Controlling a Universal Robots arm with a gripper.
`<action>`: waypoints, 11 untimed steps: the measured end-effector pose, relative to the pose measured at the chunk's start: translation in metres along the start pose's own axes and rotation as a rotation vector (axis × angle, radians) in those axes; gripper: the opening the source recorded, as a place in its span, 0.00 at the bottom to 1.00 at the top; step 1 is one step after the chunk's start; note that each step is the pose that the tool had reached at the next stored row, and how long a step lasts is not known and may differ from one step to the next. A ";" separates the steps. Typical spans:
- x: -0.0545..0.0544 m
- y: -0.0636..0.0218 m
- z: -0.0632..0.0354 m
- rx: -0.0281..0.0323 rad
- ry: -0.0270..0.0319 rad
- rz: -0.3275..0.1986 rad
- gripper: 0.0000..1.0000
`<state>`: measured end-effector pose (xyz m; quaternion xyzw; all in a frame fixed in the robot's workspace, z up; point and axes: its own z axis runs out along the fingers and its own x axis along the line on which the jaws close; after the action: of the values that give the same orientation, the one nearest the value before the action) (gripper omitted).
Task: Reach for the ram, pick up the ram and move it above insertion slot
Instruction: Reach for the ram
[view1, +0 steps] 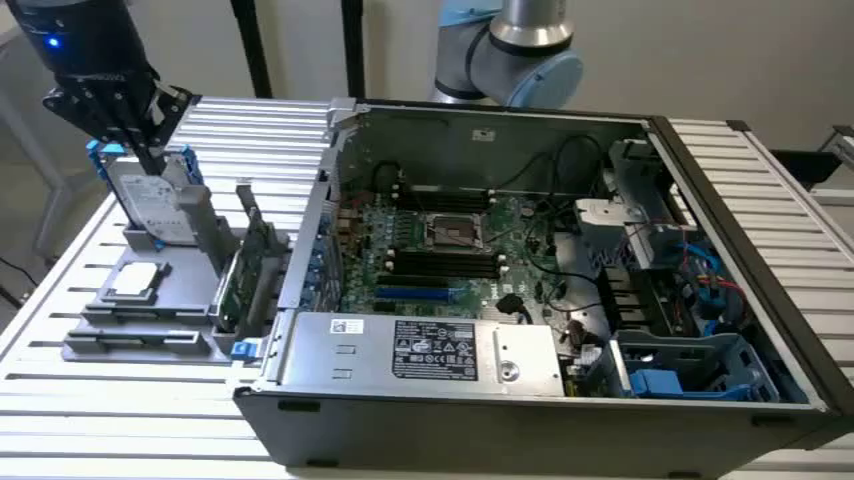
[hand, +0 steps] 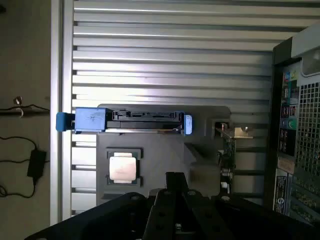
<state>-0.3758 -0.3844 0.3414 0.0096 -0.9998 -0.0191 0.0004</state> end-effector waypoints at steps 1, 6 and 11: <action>0.000 0.0000 0.0000 0.0000 0.0000 0.000 0.11; 0.000 0.0000 0.0000 0.0000 0.0000 0.000 0.11; 0.000 -0.0019 -0.0001 -0.0001 0.0000 0.000 0.11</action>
<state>-0.3760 -0.3863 0.3414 0.0095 -0.9998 -0.0192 0.0005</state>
